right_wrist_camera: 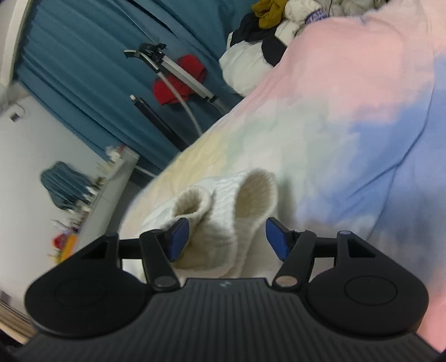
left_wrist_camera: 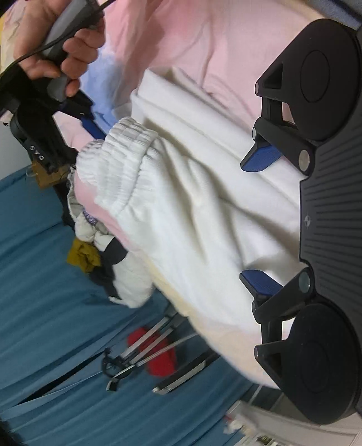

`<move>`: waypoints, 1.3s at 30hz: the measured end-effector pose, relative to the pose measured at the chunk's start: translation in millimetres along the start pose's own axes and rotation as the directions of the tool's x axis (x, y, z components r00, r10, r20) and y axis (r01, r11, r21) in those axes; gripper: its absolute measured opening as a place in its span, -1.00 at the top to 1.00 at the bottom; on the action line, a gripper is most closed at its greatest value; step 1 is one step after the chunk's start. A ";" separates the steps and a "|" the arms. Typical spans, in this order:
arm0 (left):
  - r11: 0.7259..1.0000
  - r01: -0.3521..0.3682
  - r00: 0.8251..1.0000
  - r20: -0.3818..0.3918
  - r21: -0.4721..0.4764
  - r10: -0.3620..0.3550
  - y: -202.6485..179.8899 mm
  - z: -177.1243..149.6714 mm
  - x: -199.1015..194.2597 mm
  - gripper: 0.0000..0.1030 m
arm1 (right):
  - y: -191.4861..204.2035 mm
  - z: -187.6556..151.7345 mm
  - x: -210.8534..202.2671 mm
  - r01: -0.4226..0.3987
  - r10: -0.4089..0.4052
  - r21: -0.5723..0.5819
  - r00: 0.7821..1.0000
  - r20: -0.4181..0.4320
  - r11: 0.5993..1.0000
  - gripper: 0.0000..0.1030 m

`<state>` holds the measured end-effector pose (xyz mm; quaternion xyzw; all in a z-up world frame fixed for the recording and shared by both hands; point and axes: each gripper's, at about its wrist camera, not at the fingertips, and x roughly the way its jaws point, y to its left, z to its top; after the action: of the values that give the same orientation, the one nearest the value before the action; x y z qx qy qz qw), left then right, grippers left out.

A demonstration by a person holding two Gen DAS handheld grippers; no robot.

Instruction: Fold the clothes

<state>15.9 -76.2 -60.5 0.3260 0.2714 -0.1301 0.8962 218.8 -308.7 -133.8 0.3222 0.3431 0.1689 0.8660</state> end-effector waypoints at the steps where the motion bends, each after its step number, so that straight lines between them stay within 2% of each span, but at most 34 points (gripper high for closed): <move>1: 1.000 0.007 1.000 -0.005 0.000 -0.007 0.8 -2.8 -0.8 -0.48 | 0.1 -0.8 -3.9 0.020 -0.020 0.003 1.000 0.012 1.000 -0.25; 6: 0.999 0.019 0.999 0.026 0.030 -0.020 -4.5 -3.0 0.6 -0.46 | 2.0 -8.3 -29.5 -0.059 0.052 0.079 0.995 0.082 0.995 -0.25; 11: 0.999 0.041 0.998 0.052 0.019 -0.042 -8.9 -4.9 1.1 -0.45 | 6.8 -25.6 -44.1 -0.064 0.051 0.131 0.994 0.101 0.989 -0.25; 15: 0.998 0.050 0.995 0.082 0.025 -0.051 -13.0 -5.5 -2.3 -0.45 | 3.0 -27.4 -41.9 -0.047 0.032 0.159 0.995 0.097 0.986 -0.25; 19: 0.996 0.084 0.991 0.110 -0.017 -0.082 -12.0 -5.4 -11.1 -0.46 | 2.8 -29.3 -30.6 -0.023 0.010 0.141 0.996 0.091 0.990 -0.25; 22: 0.994 0.106 0.987 0.122 -0.037 -0.101 -13.2 -3.9 -15.2 -0.47 | -3.3 -34.9 -18.4 -0.066 0.049 0.176 0.994 0.096 0.982 -0.25; 26: 0.995 0.093 0.989 0.120 -0.030 -0.089 -18.6 -2.5 -14.2 -0.47 | -6.5 -37.2 -4.1 -0.129 0.107 0.211 0.988 0.112 0.969 -0.25; 29: 0.996 0.084 0.990 0.113 -0.038 -0.080 -19.5 -0.9 -13.6 -0.47 | -10.7 -34.7 7.4 -0.191 0.160 0.227 0.976 0.148 0.955 -0.25; 34: 0.996 0.070 0.992 0.107 -0.053 -0.064 -20.0 1.3 -14.4 -0.47 | -19.5 -31.5 24.3 -0.235 0.207 0.254 0.969 0.134 0.938 -0.25; 39: 0.995 0.062 0.992 0.117 -0.077 -0.052 -14.9 2.0 -17.2 -0.48 | -28.2 -30.7 11.5 -0.408 0.350 0.354 0.911 0.217 0.842 -0.26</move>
<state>-3.4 -87.8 -57.1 0.2736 0.2337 -0.1631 0.9186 207.4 -309.9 -175.5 0.5613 0.2360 0.2416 0.7556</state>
